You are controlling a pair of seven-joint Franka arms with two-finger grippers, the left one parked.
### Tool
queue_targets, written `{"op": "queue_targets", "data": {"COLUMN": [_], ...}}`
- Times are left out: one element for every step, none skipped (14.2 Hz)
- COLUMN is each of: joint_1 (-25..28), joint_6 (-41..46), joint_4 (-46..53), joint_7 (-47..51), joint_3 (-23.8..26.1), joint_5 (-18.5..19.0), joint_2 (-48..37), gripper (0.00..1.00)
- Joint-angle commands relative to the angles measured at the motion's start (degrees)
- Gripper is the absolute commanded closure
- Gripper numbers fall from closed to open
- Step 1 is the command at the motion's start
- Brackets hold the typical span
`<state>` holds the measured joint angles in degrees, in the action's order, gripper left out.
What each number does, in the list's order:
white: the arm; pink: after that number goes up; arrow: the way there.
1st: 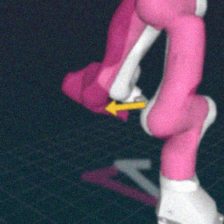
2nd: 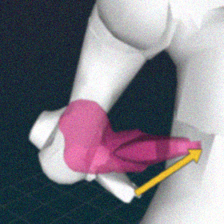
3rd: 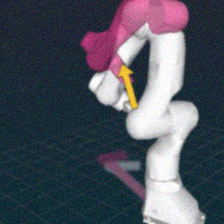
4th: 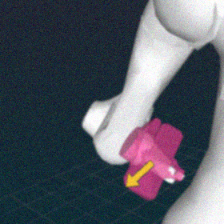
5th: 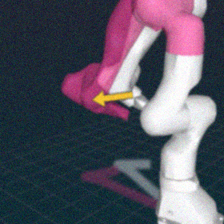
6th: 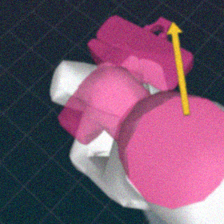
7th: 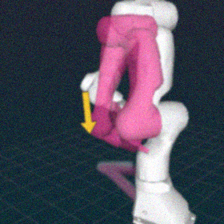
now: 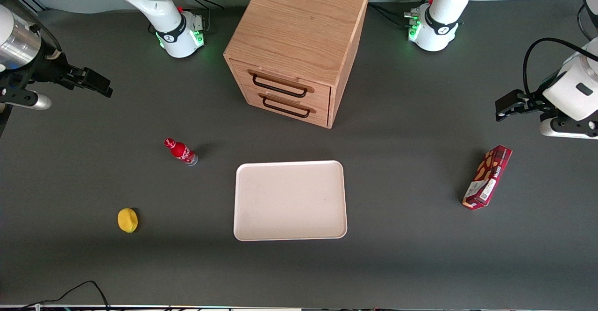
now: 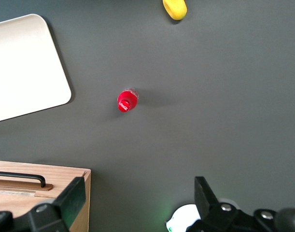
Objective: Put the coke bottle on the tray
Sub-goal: 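Reach the right gripper down to the red Coca-Cola bottle and close on it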
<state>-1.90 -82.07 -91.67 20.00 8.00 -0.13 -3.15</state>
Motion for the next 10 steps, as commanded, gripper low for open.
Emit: {"op": "queue_targets", "data": {"joint_1": [0.5, 0.5, 0.4, 0.5, 0.7, 0.7, 0.8, 0.8, 0.9, 1.1], "joint_6": [2.4, 2.4, 2.8, 2.8, 2.7, 1.2, -1.7, -5.5, -11.3, -17.5], "joint_4": [2.5, 2.6, 2.3, 2.0, 1.3, -0.4, -3.2, -7.4, -12.3, -17.2], "joint_7": [1.0, 0.8, 0.8, 0.7, 0.3, 0.2, 0.0, 0.0, 0.1, 0.2], "joint_3": [-0.4, -0.4, -0.4, -0.2, 0.3, 0.5, 0.5, 0.6, 1.1, 1.2], "joint_5": [-1.4, -1.4, -1.4, -1.7, -1.8, -2.2, -4.0, -4.3, -4.3, -4.3], "joint_2": [0.8, 1.0, 1.0, 1.0, 1.0, 1.0, 0.9, 0.9, 0.9, 1.1], "gripper": [0.0, 0.0, 0.0, 0.0, 0.0, 0.0, 0.0, 0.0, 0.0, 0.0]}}
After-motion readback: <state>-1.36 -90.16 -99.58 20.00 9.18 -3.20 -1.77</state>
